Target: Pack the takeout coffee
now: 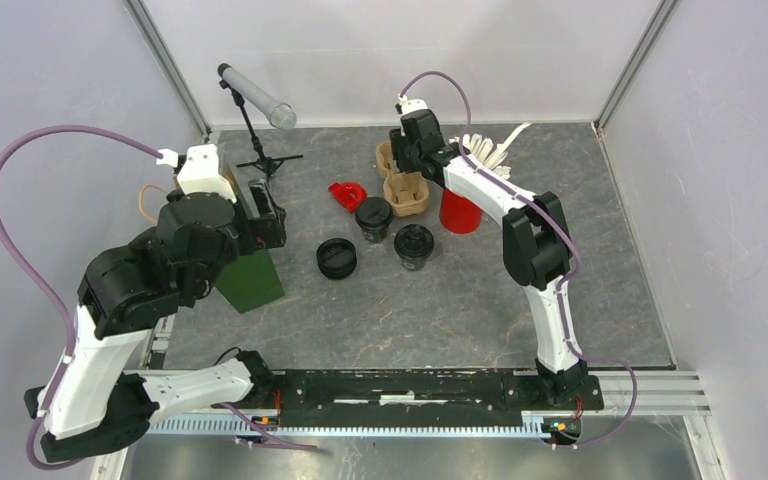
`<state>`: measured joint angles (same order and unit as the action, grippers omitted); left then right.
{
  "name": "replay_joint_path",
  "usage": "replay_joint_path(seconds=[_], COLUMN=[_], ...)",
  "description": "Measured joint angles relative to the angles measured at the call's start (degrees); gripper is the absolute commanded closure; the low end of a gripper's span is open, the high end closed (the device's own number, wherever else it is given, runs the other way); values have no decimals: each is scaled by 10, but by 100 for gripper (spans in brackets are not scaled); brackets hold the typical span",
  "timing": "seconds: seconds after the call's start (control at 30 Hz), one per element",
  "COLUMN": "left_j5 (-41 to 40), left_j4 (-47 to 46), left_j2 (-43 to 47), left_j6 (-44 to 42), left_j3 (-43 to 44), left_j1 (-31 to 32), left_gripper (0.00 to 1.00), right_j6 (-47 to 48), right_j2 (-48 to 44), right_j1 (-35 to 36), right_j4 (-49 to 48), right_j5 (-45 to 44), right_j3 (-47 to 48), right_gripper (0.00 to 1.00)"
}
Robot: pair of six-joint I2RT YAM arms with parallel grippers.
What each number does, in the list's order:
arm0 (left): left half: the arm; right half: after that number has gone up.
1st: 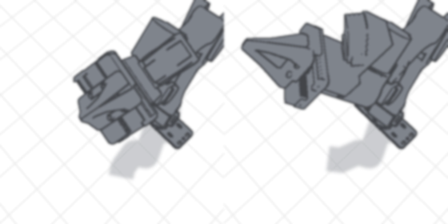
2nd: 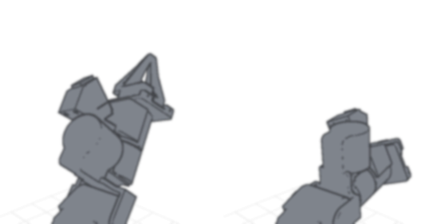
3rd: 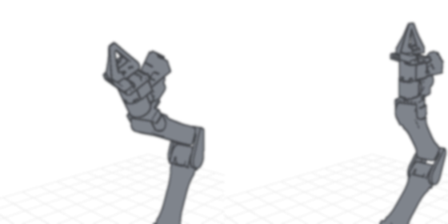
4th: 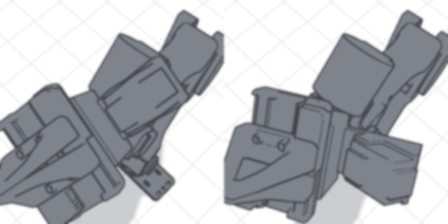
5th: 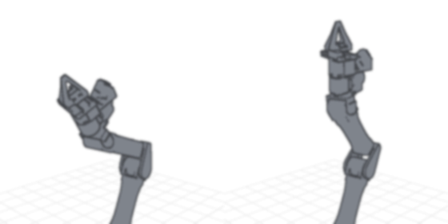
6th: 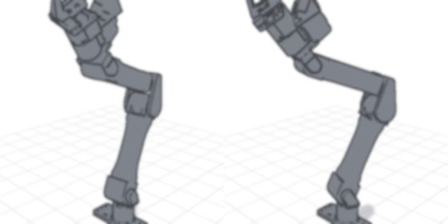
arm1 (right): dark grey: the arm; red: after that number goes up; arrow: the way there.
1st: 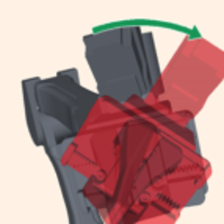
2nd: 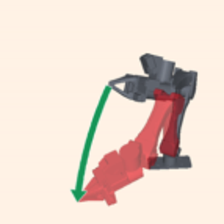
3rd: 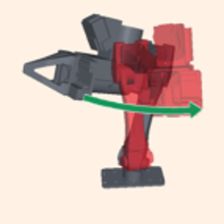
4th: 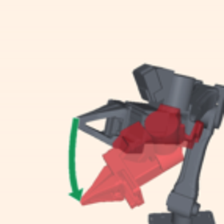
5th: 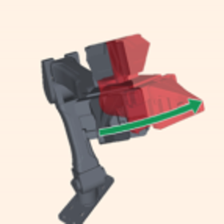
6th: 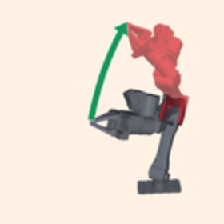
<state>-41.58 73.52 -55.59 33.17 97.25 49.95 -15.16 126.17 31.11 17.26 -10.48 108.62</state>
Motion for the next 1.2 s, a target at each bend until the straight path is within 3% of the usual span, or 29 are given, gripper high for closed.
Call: replay_joint_path(seconds=[0.7,1.0,1.2], left_j5=[2,2,2], left_j4=[0,0,0], left_j2=[10,17,17], left_j6=[0,0,0], left_j3=[-7,-9,-9], left_j1=[0,0,0], left_gripper=[1,1,2], right_j6=[0,13,18], right_j2=[27,31,31], right_j1=[14,19,22], right_j4=[-24,-25,-26], right_j5=[-6,-36,-39], right_j3=[-16,-16,-15], right_gripper=[48,62,63])
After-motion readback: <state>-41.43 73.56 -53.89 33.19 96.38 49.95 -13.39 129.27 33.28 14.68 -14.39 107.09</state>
